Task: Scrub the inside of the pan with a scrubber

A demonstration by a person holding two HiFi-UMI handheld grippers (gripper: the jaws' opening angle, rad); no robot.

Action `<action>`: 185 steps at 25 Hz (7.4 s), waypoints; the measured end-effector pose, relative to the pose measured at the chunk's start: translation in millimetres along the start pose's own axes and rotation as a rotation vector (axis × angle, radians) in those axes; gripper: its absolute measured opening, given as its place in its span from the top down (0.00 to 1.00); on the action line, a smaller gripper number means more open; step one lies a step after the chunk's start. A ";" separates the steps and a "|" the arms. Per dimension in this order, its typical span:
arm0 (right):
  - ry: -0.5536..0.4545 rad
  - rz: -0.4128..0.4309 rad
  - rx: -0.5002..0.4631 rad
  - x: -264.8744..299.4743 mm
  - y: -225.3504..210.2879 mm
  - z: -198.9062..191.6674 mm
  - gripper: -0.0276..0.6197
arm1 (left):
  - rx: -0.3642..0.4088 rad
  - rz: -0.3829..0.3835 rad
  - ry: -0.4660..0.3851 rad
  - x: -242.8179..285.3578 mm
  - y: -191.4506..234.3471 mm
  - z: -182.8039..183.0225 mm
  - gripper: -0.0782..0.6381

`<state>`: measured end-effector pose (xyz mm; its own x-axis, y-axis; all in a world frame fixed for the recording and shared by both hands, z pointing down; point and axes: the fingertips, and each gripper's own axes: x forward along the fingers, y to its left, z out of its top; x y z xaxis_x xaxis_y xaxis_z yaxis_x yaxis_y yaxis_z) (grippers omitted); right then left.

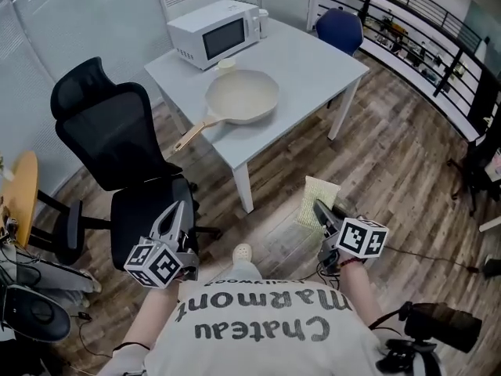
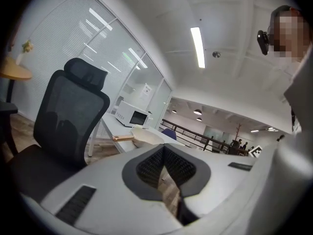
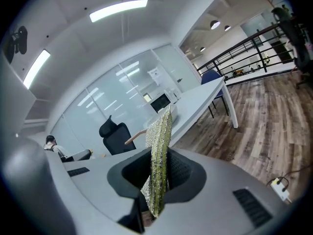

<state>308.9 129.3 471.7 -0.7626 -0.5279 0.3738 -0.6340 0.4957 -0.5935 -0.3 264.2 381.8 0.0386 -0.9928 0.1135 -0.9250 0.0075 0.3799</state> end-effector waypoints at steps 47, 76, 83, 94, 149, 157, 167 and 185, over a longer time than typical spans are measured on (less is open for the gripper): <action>0.148 0.113 -0.233 375.0 27.6 206.1 0.87 | 0.025 0.002 0.178 294.8 175.0 58.1 0.89; 0.872 0.934 -0.493 502.4 86.3 108.8 0.87 | 0.430 0.091 1.029 357.7 167.3 -88.0 0.44; 0.958 0.982 -0.560 505.6 91.6 68.0 0.87 | 0.500 0.091 1.070 361.1 173.2 -87.5 0.48; 0.836 0.902 -0.742 542.2 92.4 47.5 0.87 | 0.605 -0.022 1.112 360.2 170.7 -88.4 0.48; 0.319 -0.230 0.566 613.1 -89.7 197.3 0.87 | 0.650 -0.016 1.082 361.2 163.1 -93.0 0.51; 0.383 0.021 0.639 600.1 -55.8 199.9 0.87 | 0.616 -0.054 1.092 364.4 160.1 -93.6 0.51; 1.118 0.777 0.204 507.9 90.2 84.9 0.87 | 0.595 -0.101 1.076 366.3 161.3 -89.8 0.51; 0.763 0.585 0.211 535.9 86.8 86.4 0.87 | 0.555 -0.363 1.094 365.7 162.1 -83.1 0.50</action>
<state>-143.8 -170.1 558.9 -0.8740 0.3853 0.2961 -0.1506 0.3646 -0.9189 -104.8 -87.7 561.2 0.3659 -0.3099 0.8776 -0.8188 -0.5555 0.1452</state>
